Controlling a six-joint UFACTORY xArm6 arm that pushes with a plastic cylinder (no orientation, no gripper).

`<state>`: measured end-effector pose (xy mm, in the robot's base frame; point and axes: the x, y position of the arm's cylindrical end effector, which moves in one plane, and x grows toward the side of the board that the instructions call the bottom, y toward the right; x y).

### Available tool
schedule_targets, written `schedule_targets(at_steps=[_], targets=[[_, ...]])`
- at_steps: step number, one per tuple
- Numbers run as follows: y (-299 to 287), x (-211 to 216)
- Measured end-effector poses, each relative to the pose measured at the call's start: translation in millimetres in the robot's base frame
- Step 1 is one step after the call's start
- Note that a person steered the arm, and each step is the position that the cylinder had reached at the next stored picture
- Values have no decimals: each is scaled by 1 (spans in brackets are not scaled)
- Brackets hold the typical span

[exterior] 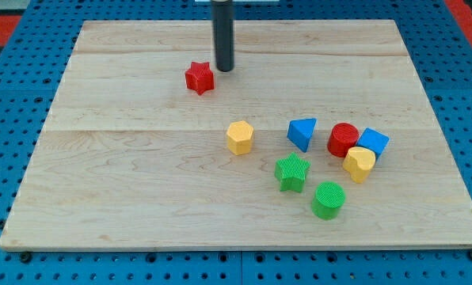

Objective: Keep arm at the center

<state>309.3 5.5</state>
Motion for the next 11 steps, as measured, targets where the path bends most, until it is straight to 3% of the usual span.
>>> schedule_targets(at_steps=[1, 2, 3, 4, 5, 6, 7, 9, 11], targets=[[135, 5], [214, 68], [249, 155], [229, 198], [153, 198], [119, 175], [119, 133], [63, 87], [157, 81]])
